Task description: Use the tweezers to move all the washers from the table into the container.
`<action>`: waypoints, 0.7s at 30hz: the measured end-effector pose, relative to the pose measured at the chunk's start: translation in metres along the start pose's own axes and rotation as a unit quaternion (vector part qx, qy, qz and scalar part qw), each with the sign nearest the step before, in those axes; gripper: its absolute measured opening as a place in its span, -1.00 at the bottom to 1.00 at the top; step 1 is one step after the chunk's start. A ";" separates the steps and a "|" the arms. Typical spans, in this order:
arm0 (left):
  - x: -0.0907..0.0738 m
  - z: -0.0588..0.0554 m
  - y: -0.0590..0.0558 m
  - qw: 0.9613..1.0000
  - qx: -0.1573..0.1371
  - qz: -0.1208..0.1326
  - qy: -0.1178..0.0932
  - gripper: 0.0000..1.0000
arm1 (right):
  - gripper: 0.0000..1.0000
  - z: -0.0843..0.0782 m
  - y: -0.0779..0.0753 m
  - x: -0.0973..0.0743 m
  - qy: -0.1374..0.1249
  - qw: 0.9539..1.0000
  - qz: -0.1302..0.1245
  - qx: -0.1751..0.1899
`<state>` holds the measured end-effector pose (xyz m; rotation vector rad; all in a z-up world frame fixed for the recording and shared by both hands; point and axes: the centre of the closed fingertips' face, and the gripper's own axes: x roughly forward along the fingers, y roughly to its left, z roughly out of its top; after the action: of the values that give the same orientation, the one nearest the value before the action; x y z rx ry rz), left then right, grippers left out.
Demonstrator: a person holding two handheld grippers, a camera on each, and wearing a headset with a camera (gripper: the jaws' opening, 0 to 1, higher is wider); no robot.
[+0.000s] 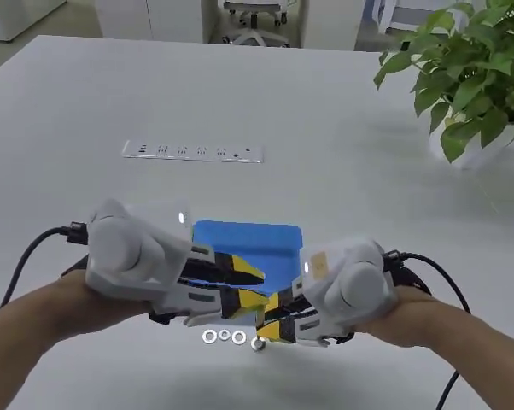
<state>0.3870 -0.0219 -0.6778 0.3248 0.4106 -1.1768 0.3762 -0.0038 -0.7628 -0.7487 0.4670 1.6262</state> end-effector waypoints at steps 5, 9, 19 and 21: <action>-0.005 -0.003 0.001 1.000 -0.008 0.002 -0.002 -0.37 | -0.82 0.004 -0.001 -0.005 0.000 1.000 -0.002 0.003; -0.012 -0.003 0.003 1.000 -0.014 0.014 -0.012 -0.23 | -0.82 0.008 0.000 -0.009 0.000 1.000 -0.001 0.005; -0.028 -0.010 0.014 0.997 -0.041 0.053 -0.031 0.29 | -0.82 0.022 -0.005 -0.022 -0.001 1.000 -0.002 0.001; -0.030 -0.012 0.015 0.997 -0.051 0.055 -0.030 0.33 | -0.82 0.025 -0.007 -0.025 -0.003 1.000 -0.003 0.000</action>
<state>0.3893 0.0135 -0.6741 0.2203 0.3948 -1.0514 0.3794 -0.0035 -0.7268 -0.7441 0.4602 1.6218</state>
